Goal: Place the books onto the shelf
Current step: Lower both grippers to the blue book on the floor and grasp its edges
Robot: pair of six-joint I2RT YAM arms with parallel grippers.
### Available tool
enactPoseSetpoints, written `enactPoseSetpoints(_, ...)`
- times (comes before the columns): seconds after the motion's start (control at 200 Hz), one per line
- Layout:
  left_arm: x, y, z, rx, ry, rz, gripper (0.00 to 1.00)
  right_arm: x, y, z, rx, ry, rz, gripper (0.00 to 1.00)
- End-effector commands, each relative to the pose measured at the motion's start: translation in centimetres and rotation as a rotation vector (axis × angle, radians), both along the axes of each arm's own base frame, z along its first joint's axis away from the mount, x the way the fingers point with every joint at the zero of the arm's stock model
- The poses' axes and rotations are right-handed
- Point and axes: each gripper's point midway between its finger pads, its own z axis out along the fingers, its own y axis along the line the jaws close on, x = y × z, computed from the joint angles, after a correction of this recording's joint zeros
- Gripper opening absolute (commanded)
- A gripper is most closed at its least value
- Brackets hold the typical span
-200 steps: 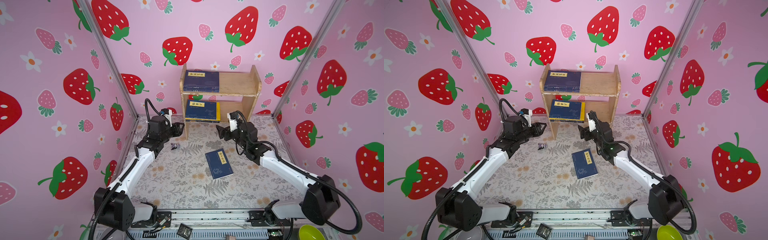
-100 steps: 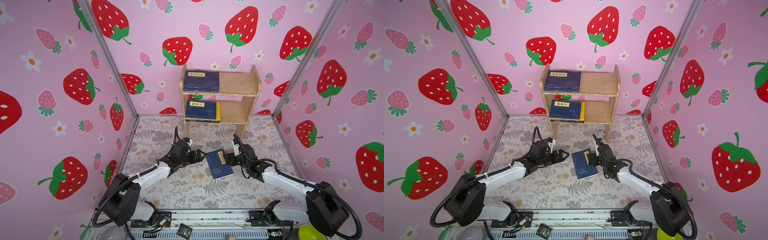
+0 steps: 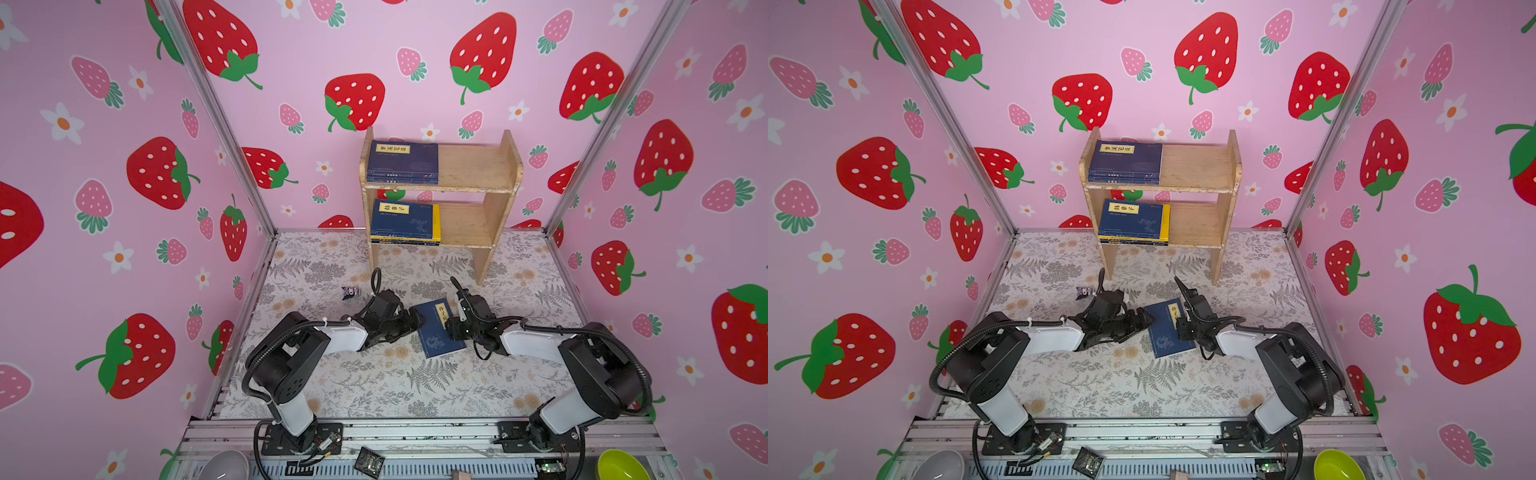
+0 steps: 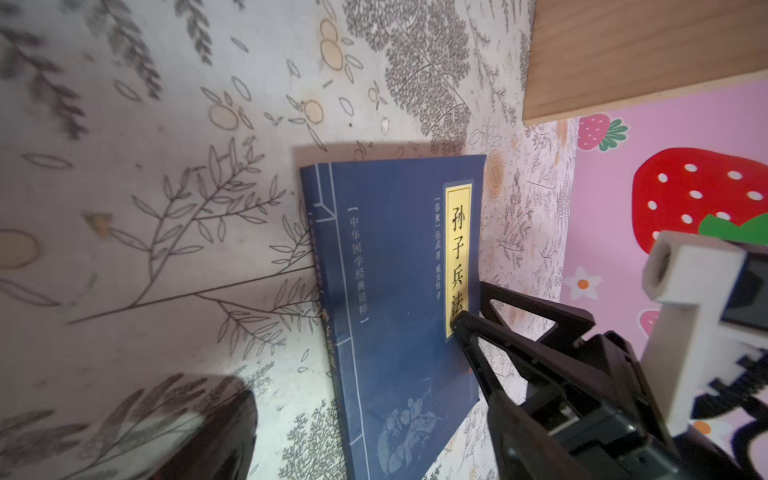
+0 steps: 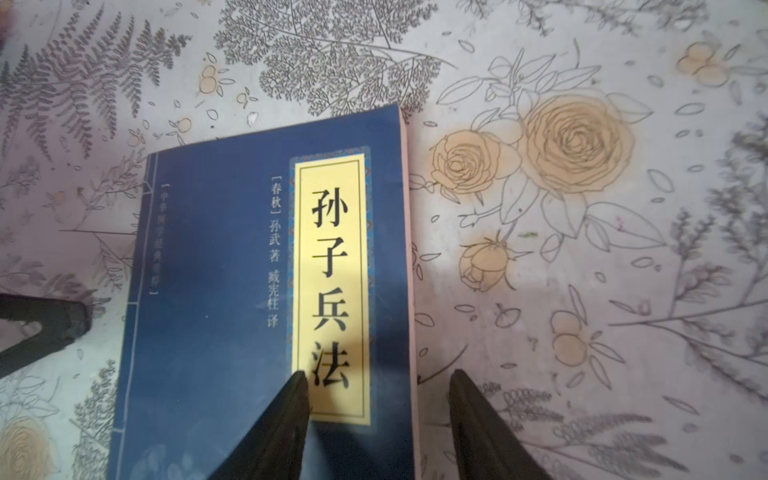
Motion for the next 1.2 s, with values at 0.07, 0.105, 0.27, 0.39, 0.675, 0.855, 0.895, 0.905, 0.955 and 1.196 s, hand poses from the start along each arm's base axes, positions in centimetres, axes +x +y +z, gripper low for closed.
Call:
enactPoseSetpoints(0.07,1.3,-1.1,-1.0,-0.012,0.037,0.056,0.88,-0.4,1.3,-1.1,0.061,0.053,0.010,0.45)
enactPoseSetpoints(0.105,1.4,-1.5,-1.2,-0.027,0.042,0.052,0.89,-0.6,1.5,-1.4,0.072,0.062,0.018,0.43)
enactPoseSetpoints(0.27,2.4,-3.6,-0.6,-0.137,0.052,0.027,0.87,-1.4,2.3,-3.1,0.106,0.113,0.047,0.34)
enactPoseSetpoints(0.39,3.2,-4.3,2.3,-0.275,-0.019,0.040,0.87,-2.2,3.0,-4.5,0.146,0.159,0.062,0.32)
enactPoseSetpoints(0.675,3.3,-4.3,9.1,-0.467,-0.156,0.031,0.83,-2.8,4.6,-5.3,0.197,0.190,0.090,0.31)
enactPoseSetpoints(0.855,3.5,-3.4,9.1,-0.473,-0.151,0.067,0.67,-2.4,4.9,-5.0,0.200,0.177,0.094,0.31)
enactPoseSetpoints(0.895,3.5,-3.2,8.7,-0.451,-0.141,0.076,0.66,-2.4,4.9,-5.0,0.196,0.176,0.094,0.31)
enactPoseSetpoints(0.905,3.5,-3.2,8.7,-0.446,-0.141,0.074,0.66,-2.3,4.9,-5.0,0.197,0.174,0.094,0.31)
enactPoseSetpoints(0.955,3.4,-2.8,8.2,-0.401,-0.133,0.079,0.62,-2.3,4.9,-5.0,0.194,0.174,0.094,0.31)
enactPoseSetpoints(1.196,2.8,-1.6,7.2,-0.239,-0.113,0.078,0.36,-1.7,4.6,-4.1,0.166,0.157,0.079,0.31)
